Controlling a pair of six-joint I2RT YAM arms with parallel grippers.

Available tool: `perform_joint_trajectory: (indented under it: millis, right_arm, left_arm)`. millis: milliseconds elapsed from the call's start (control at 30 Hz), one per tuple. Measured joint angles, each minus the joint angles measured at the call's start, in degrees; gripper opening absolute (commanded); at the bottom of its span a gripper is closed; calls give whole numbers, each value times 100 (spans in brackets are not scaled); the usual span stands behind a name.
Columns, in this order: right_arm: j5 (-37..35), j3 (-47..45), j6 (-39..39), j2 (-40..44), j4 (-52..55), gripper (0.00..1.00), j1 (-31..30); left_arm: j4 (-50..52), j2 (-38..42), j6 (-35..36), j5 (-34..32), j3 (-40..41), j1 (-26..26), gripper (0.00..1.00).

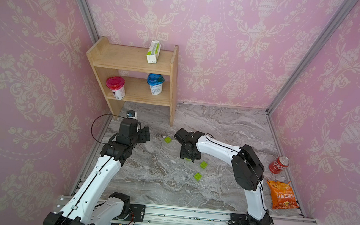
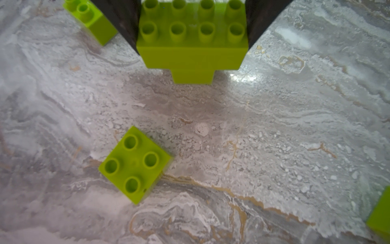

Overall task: Assemble the letter v with lego
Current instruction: Assemble the lego brick with the lego brick, then pick up the lego brick from the center of the board.

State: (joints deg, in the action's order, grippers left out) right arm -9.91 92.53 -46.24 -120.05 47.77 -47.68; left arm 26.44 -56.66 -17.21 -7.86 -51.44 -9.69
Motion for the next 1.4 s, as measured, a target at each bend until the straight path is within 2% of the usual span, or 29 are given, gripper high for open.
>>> perform_joint_trajectory:
  millis: [167,367,433,600,733,933,1100,1167,1300,1367,1400]
  right_arm:
    - [223,-15,109,118,254,83,74]
    - [339,13,374,535,601,88,179]
    - [345,146,651,564,748,85,262]
    - [470,448,1969,529,826,64,791]
    - [470,815,3071,238,763,64,1174]
    - [697,1305,4242,-498,678,66,1241]
    - [872,1690,4645,-1067,697,61,1250]
    - [916,1753,4741,-1187,704,55,1272]
    - [973,1751,4778,-1228,717,53,1346]
    - [977,1731,4798,-1224,686,44,1381]
    - [977,1705,4795,-1224,671,43,1388]
  left_arm:
    - [52,0,-4,0,-59,-26,88]
    - [92,-13,-46,-17,-59,-55,88]
    - [96,-33,-55,-17,-61,-72,88]
    - [105,-44,-131,-20,-59,-101,87]
    - [105,-44,-267,-15,-59,-131,87]
    - [103,-44,-483,-11,-46,-254,86]
    - [109,-42,-588,-13,2,-256,86]
    - [107,-44,-619,-15,4,-260,86]
    - [107,-44,-645,-15,7,-262,86]
    - [107,-44,-654,-20,7,-284,86]
    - [107,-46,-654,-20,7,-293,86]
